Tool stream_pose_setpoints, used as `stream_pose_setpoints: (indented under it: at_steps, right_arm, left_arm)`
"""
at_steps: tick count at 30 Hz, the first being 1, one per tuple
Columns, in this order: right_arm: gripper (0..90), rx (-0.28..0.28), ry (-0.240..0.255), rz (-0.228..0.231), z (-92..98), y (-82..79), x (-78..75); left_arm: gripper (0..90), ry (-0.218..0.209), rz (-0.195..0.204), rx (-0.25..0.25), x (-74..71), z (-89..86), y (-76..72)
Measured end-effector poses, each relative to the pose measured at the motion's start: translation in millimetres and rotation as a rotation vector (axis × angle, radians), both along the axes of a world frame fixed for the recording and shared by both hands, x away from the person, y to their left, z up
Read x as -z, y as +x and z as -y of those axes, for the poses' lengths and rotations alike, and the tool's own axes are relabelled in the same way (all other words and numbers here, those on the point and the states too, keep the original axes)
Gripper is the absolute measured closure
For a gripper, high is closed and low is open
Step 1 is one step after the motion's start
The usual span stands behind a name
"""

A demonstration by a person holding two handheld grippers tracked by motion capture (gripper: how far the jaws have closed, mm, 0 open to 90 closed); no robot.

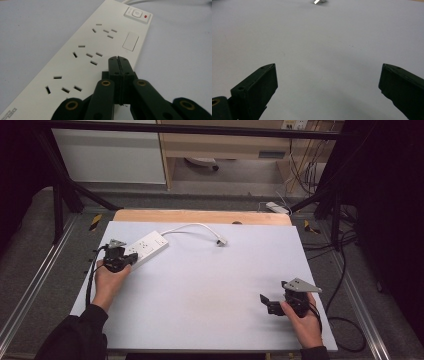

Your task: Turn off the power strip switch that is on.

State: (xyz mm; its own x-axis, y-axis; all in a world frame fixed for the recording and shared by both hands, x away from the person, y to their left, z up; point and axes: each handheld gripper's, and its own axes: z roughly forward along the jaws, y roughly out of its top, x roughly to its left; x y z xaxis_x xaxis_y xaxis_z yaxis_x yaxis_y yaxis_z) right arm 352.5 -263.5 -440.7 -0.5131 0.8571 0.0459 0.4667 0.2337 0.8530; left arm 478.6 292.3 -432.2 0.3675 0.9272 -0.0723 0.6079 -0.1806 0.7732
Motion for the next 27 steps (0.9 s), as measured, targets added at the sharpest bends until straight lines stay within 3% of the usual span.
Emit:
stream_pose_setpoints:
  at_steps: [15,27]
  right_arm:
    - [2.6,0.001,0.001,0.0,0.5,-0.2,-0.3]
    - [2.5,-0.001,0.001,0.001,0.6,-0.2,-0.4]
  left_arm:
    - [90.0,0.007,0.001,-0.007,-0.6,2.6,0.0]
    - [90.0,-0.007,0.026,-0.011,-3.4,2.5,-0.8]
